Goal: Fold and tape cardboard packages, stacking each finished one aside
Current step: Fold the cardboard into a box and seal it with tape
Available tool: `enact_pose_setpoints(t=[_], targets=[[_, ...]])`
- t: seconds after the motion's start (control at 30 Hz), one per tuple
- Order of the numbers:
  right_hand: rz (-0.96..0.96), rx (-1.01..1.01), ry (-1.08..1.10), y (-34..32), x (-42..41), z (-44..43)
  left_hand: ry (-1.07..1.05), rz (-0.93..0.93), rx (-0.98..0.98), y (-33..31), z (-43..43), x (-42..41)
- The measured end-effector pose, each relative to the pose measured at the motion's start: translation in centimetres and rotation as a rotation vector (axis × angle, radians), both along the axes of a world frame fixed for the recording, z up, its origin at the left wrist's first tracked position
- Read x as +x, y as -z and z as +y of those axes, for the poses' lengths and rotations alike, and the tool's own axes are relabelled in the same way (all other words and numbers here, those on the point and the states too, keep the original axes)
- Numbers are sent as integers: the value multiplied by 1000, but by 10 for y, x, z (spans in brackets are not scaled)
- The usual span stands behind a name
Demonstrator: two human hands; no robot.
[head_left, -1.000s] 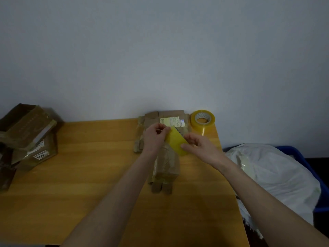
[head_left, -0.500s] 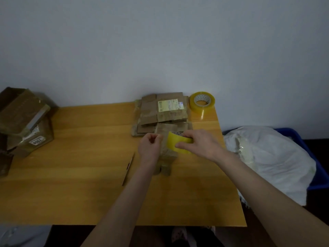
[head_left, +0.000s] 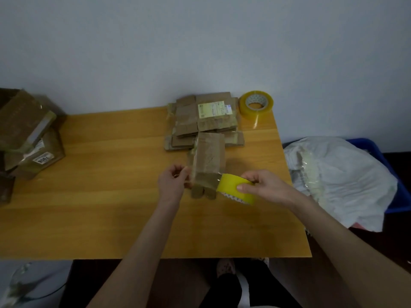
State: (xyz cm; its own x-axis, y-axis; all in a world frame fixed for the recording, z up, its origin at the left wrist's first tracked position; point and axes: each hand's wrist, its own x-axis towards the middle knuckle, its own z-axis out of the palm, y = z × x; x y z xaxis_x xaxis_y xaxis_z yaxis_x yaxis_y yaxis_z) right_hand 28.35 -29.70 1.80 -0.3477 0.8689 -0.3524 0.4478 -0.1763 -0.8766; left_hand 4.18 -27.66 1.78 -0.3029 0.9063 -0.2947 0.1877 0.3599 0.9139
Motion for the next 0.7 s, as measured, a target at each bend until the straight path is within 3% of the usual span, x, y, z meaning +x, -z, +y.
enact_pose_setpoints(t=[0.27, 0.43, 0.6, 0.7], targets=[[-710, 251, -22, 1, -4, -3, -101, 30, 1, 12, -3, -10], [-385, 67, 39, 15, 10, -8, -86, 21, 16, 14, 1, -12], [-674, 289, 145, 21, -8, -11, -103, 77, 54, 25, -4, -12], [-705, 333, 215, 23, -16, -10, -101, 87, 51, 30, 1, -12]])
